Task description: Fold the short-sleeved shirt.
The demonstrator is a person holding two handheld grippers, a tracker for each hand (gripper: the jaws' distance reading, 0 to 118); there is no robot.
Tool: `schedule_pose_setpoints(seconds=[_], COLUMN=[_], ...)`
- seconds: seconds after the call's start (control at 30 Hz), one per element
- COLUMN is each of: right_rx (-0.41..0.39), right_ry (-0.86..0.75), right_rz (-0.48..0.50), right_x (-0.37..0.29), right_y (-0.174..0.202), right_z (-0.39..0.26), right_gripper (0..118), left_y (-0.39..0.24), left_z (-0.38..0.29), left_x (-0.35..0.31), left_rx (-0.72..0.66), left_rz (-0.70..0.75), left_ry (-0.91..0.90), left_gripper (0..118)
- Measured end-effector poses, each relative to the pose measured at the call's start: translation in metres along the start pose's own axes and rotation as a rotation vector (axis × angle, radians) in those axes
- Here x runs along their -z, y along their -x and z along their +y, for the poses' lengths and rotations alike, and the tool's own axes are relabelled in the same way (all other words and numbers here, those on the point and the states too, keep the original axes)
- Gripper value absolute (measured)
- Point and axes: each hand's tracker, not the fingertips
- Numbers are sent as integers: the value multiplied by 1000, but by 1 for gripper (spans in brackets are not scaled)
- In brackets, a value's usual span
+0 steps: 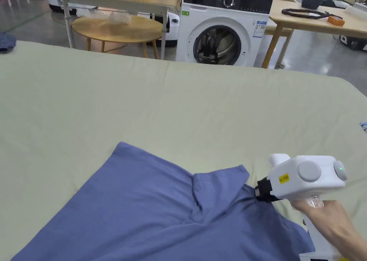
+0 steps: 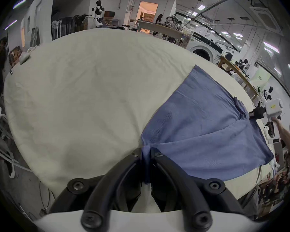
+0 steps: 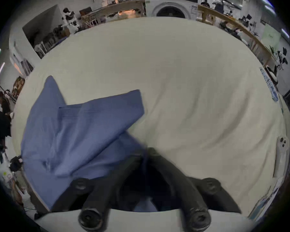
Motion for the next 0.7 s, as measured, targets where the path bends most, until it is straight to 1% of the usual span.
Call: schedule_pose_setpoints(seconds=[0.03,0.1,0.13,0.17,0.2,0.23,0.27,0.33,0.4,0.5,0.53,0.57,0.63,0.7], right_rx=[11,9,-5,-24,-46,-52,-44,-11,-13,-36,-46,-44,-30,-21], right_ry=[-12,-32,-72,-97,-146,-184,-232,-338,-446,-587,-639,-676,-748,-806], right_rz=[-10,-1,-18,-18,-15,2,20,74,90,57,34,21,-11,-67], right_x=[-7,-21,-32,-44,-59,-77,-98,-142,-186,-253,-275,-295,-330,-360], right_y=[2,8,12,16,18,21,23,23,27,28,29,29,29,30], right_z=[-5,-13,-16,-17,-20,-20,-21,-21,-19,-7,-2,5,25,44], right_gripper=[0,0,0,0,0,0,0,0,0,0,0,0,0,0], left_y=[1,19,23,24,21,22,17,9,5,-21,-30,-37,-43,-57], left_z=[-1,1,2,1,3,9,16,37,64,120,145,167,216,263], left_x=[-2,-1,-6,-14,-25,-34,-48,-74,-91,-125,-133,-137,-132,-135], left_rx=[-26,-93,-143,-162,-143,-112,-88,-95,-90,35,110,129,172,202], left_rz=[-16,-66,-100,-125,-132,-135,-162,-216,-266,-222,-240,-280,-284,-320], left_ry=[-3,-19,-43,-69,-116,-159,-191,-292,-380,-510,-554,-578,-616,-652], left_gripper=[3,3,3,3,3,3,3,3,3,2,1,1,1,0])
